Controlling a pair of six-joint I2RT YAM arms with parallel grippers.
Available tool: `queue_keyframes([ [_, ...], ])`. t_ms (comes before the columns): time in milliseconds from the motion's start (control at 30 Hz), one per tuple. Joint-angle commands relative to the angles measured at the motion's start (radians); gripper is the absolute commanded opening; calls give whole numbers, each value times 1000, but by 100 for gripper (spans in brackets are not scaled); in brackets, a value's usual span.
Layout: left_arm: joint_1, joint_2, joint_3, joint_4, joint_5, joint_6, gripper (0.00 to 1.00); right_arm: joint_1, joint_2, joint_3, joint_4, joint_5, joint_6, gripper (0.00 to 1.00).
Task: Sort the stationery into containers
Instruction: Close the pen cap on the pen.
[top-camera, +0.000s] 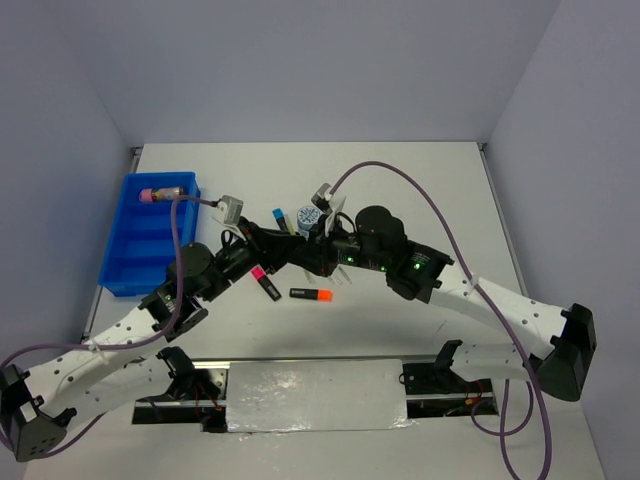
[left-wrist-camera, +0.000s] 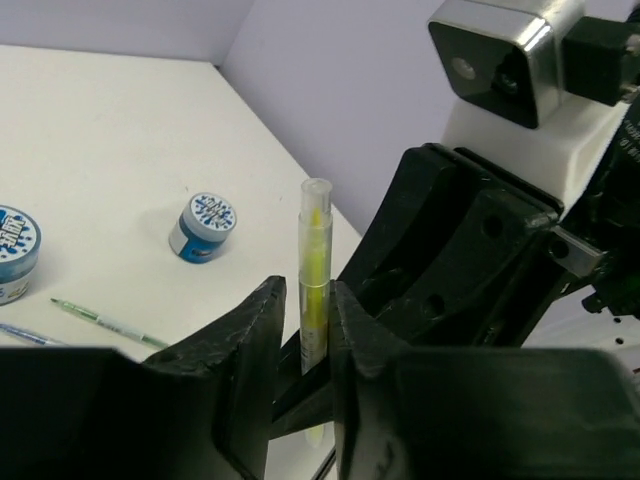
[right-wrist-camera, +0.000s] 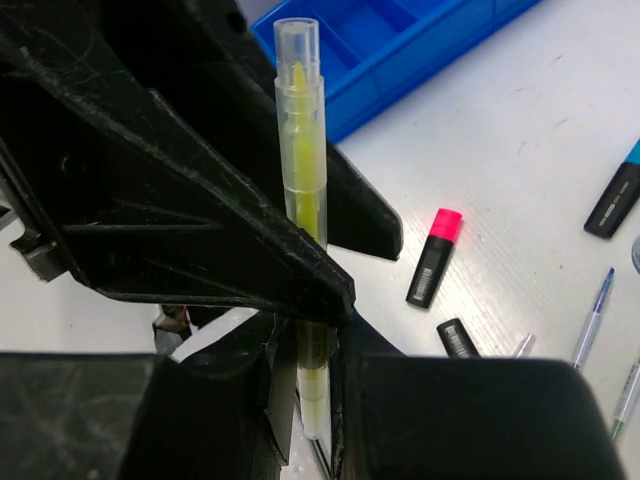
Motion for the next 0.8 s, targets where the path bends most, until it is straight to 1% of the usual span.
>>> queue_keyframes([
  [0, -10, 21, 33, -104, 78, 15, 42, 19, -78, 7, 194, 8, 1, 0],
  [33, -10, 24, 34, -102, 81, 12, 42, 19, -79, 8, 186, 12, -2, 0],
  [67, -10, 27, 31, -93, 87, 8, 47, 19, -82, 10, 172, 16, -4, 0],
  [100, -10, 27, 25, -87, 94, 3, 48, 19, -84, 13, 168, 19, -4, 0],
  [333, -10, 9, -10, -23, 127, -29, 49, 19, -125, -25, 169, 31, 12, 0],
  [500, -10, -7, 1, -9, 134, -35, 55, 21, -145, -55, 171, 56, 18, 0],
  [533, -10, -16, 1, -9, 132, -32, 58, 19, -142, -53, 163, 58, 18, 0],
  [600, -10, -28, 5, -18, 106, -26, 61, 18, -137, -48, 157, 55, 16, 0],
  [700, -10, -40, 14, -24, 97, -17, 61, 21, -133, -55, 165, 47, 21, 0],
  [767, -10, -42, 28, -38, 94, -8, 57, 21, -131, -61, 169, 42, 27, 0],
])
